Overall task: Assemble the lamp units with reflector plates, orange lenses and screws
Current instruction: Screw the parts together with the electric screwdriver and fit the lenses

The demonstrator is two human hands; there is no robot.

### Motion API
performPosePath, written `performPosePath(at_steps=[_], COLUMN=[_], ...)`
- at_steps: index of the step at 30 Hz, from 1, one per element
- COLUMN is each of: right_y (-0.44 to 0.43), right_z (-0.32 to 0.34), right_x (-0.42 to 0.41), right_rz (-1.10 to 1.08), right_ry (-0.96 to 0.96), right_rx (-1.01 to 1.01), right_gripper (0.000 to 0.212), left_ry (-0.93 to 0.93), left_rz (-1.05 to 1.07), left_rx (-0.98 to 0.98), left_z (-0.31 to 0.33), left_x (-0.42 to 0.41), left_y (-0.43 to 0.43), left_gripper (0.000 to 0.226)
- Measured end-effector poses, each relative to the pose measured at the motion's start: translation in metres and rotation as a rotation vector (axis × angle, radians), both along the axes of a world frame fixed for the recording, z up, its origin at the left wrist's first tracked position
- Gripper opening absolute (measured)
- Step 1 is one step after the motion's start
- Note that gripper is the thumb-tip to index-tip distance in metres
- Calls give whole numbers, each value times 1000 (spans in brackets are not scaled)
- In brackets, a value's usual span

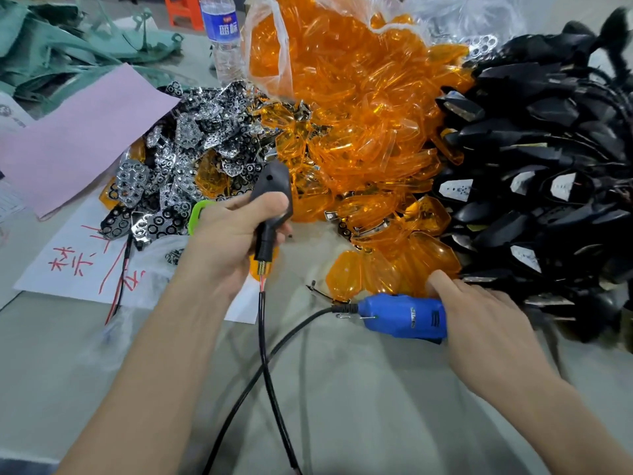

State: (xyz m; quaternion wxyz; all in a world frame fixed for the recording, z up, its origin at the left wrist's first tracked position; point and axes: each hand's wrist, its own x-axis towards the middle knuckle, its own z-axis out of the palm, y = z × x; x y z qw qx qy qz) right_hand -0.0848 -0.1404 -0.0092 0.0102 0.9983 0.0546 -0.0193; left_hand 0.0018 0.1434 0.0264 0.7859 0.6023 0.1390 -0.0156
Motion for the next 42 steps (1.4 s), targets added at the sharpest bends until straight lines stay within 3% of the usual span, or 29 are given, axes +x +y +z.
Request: performPosePath(at_steps=[8,11,14,17,21,23,25,27,29,31,36,42], right_y=[7,14,22,26,28,26,26,26,26,25,17,32], right_z=[23,36,51,63,77,81,81,74,67,60,46,49], right_x=[-2,-2,1,12,33,42,45,42,36,27,10,33], right_rz=[134,142,72,-140,-447,-559,-529,-396,-265,-142,-32,-171], right_ry=[-48,-160,-274,-313,-211,-57,145,268,236,144,81,-90], right_rx=[238,425,625,910,1333,1558,1793,1940,1973,1954,1923,2059], right_gripper=[48,46,44,38,38,30,27,47,55,48,43,37], left_ry=[-42,-68,-83,-88,-63,-55,-46,-41,-41,-41,-61,-102], left_rz=[-45,-12,7,10,26,30,42,39,39,43,28,-1], left_rx=[40,-4,-9,24,42,45,42,38,44,64,112,211], left_z=[3,6,7,4,-3,-7,-9,-11,-11,-12,-15,-19], left_x=[12,20,23,20,14,12,12,12,11,11,11,6], left_y=[5,22,35,37,26,20,15,12,11,9,1,-16], left_gripper=[3,28,31,18,6,4,5,7,9,9,13,14])
